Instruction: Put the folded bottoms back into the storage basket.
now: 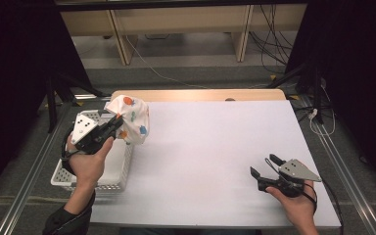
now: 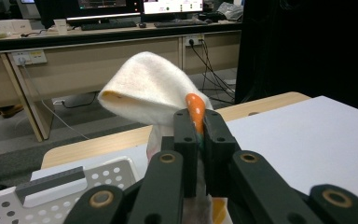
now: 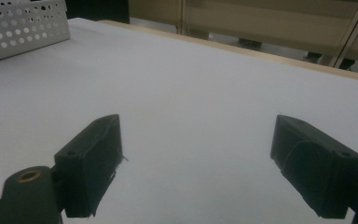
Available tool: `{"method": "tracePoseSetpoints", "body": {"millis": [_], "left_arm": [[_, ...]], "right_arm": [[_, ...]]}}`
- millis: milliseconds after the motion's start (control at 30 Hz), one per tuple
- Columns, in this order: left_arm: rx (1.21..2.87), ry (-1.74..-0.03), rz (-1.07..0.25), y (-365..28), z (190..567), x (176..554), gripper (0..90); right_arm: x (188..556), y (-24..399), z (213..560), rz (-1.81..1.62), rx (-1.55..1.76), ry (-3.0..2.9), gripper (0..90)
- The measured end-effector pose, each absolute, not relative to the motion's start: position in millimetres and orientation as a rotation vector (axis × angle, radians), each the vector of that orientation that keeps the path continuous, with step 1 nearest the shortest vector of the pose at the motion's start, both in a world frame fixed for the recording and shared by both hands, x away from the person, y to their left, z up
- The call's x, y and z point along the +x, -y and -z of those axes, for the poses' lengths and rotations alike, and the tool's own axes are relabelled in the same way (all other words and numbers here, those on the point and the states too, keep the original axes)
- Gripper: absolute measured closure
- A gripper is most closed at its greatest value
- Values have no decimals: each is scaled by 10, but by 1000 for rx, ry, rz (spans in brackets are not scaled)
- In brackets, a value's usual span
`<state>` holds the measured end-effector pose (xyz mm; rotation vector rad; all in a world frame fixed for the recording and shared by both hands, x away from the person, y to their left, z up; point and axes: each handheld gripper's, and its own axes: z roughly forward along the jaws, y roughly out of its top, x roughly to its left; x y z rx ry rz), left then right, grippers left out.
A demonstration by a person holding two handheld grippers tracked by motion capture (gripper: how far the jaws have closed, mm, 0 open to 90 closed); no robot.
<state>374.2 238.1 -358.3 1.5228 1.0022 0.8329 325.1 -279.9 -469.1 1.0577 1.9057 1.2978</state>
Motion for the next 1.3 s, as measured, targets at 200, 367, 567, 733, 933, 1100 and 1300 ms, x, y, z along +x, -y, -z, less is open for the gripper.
{"method": "tracePoseSetpoints", "body": {"millis": [200,367,567,733,933,1100,1300], "left_arm": [[1516,-1011,-840,-2428,3578,3743,848],[1513,-1021,-843,-2461,3588,3748,848],[1509,-1025,-846,-2488,3585,3741,848],[1509,-1031,-849,-2519,3594,3747,848],[1511,-1038,-852,-2545,3605,3748,848],[1511,-1040,-854,-2553,3608,3747,848],[1512,-1046,-854,-2573,3612,3742,848]], "right_arm": [[3258,2800,4692,-1300,1057,-1907,171],[3271,2790,4696,-1307,1059,-1905,171],[3271,2794,4700,-1304,1060,-1902,172],[3269,2796,4706,-1302,1059,-1902,172],[3270,2795,4706,-1302,1061,-1903,172],[3268,2797,4705,-1302,1061,-1901,172],[3270,2795,4706,-1303,1058,-1901,172]]}}
